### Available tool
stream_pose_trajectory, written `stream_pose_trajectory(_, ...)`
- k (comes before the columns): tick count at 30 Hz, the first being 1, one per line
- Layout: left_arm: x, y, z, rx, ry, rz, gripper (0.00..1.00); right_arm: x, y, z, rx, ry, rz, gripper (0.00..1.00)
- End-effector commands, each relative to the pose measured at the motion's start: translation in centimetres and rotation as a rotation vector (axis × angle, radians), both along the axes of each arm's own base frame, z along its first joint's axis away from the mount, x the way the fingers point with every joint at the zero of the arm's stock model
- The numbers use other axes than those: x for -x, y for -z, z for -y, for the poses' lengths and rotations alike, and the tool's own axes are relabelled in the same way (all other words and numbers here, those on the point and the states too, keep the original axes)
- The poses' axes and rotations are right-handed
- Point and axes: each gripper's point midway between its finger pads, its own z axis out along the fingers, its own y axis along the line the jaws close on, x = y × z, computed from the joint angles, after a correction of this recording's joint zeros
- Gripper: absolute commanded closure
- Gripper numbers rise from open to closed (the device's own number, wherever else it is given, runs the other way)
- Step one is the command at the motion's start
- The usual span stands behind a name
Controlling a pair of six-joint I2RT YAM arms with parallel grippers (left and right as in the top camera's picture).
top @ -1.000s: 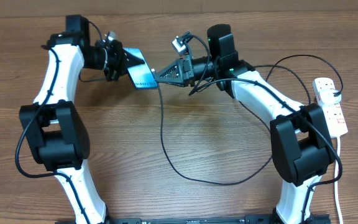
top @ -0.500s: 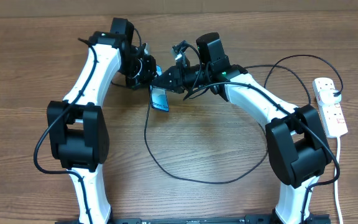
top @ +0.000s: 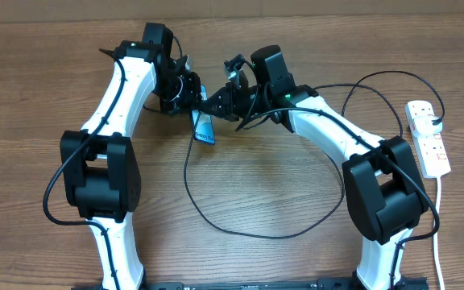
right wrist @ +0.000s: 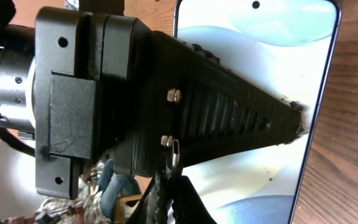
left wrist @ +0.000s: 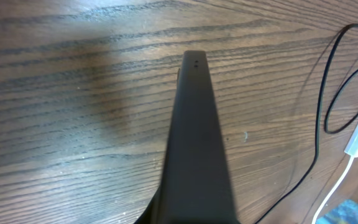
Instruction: Plug charger to phone and switch on socket
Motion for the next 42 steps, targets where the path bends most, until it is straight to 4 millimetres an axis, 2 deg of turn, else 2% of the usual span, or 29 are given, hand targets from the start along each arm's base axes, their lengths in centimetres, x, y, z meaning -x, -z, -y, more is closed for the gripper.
stream_pose_trajectory(1, 0.2, -2.0, 1.2, 0.063, 0.038, 0.040, 0.96, 0.2, -1.4, -1.0, 0.007, 0.002, 0.074, 0.96)
stream_pose_trajectory(6, 0.6, -3.2, 2.8, 0.174, 0.128, 0.074, 0.96, 1.1, -1.5, -1.9, 0.001, -0.026, 0.076, 0.96)
stream_pose_trajectory(10, 1.2, -4.5, 4.3, 0.286, 0.224, 0.122, 0.96, 1.6, -2.3, -2.4, -0.043, -0.076, 0.107, 0.96)
stream_pose_trajectory(15, 1.9, -6.6, 5.9, 0.440, 0.326, 0.185, 0.96, 0.9, -2.8, -1.6, -0.064, -0.076, 0.118, 0.96)
stream_pose_trajectory(19, 2.1, -6.8, 6.2, 0.460, 0.354, 0.205, 0.96, 0.5, -3.0, -0.8, -0.081, -0.075, 0.110, 0.90)
stream_pose_trajectory(28, 2.5, -6.8, 6.1, 0.458, 0.381, 0.214, 0.96, 0.2, -3.4, -0.8, -0.092, -0.074, 0.132, 0.78)
stream_pose_trajectory(30, 2.5, -6.8, 6.1, 0.458, 0.381, 0.214, 0.96, 0.1, -3.6, -0.9, -0.098, -0.074, 0.146, 0.81)
stream_pose_trajectory(33, 2.5, -6.8, 6.1, 0.458, 0.381, 0.213, 0.96, -0.1, -3.7, -0.9, -0.100, -0.071, 0.155, 0.96)
stream_pose_trajectory(39, 2.0, -6.8, 6.0, 0.457, 0.381, 0.237, 0.96, 0.4, -3.5, -0.6, -0.103, -0.089, 0.119, 0.96)
stream_pose_trajectory(42, 1.1, -7.0, 5.5, 0.462, 0.348, 0.249, 0.96, 1.4, -4.5, -0.2, -0.168, -0.169, 0.121, 0.96)
